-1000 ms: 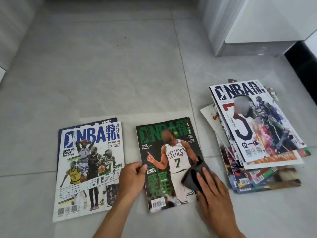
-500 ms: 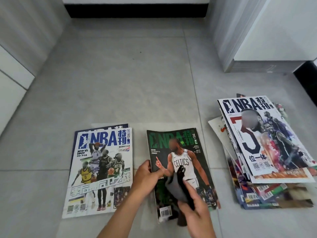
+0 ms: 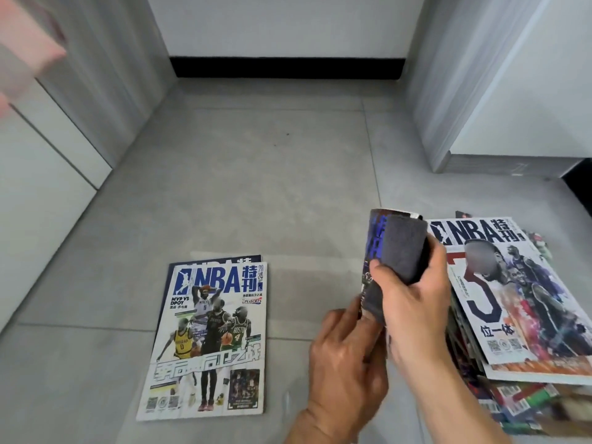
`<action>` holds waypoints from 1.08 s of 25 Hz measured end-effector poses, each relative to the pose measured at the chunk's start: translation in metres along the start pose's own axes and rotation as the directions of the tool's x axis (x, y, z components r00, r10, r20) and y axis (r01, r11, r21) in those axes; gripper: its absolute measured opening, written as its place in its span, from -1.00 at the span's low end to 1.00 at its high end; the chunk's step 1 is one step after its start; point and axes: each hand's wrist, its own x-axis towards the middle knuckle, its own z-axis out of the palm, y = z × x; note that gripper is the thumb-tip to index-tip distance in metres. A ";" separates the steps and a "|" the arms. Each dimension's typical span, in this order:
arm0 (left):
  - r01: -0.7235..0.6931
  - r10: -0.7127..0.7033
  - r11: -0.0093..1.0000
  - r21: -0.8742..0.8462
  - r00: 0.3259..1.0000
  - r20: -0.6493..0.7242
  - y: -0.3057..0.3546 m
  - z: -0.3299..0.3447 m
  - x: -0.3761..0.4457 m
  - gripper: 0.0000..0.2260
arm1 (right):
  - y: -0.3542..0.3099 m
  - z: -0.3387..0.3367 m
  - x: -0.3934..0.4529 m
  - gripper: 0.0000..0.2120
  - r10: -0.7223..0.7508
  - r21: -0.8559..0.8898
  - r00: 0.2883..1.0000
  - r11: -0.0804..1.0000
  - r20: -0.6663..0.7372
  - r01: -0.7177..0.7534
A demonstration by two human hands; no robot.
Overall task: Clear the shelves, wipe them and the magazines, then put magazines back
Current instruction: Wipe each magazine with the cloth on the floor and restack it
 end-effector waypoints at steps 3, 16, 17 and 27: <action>0.241 -0.212 0.919 -0.312 0.969 0.126 0.002 -0.019 0.009 -0.52 | -0.011 -0.041 0.018 -0.47 0.135 0.295 0.982 0.940 0.133 -0.170; 0.695 -0.557 0.604 -0.390 0.718 0.417 -0.034 -0.068 0.018 -0.70 | -0.038 -0.095 0.028 -0.51 0.200 -0.008 0.980 0.980 0.009 -0.200; 0.678 -0.565 0.660 -0.323 0.732 0.381 -0.033 -0.067 0.019 -0.70 | -0.042 -0.093 0.031 -0.48 0.004 -0.071 1.000 0.997 -0.029 -0.006; 0.510 -0.354 0.814 -0.279 0.816 0.457 -0.039 -0.073 0.021 -0.86 | -0.040 -0.065 0.029 -0.37 -0.256 -0.289 0.572 0.663 0.779 0.691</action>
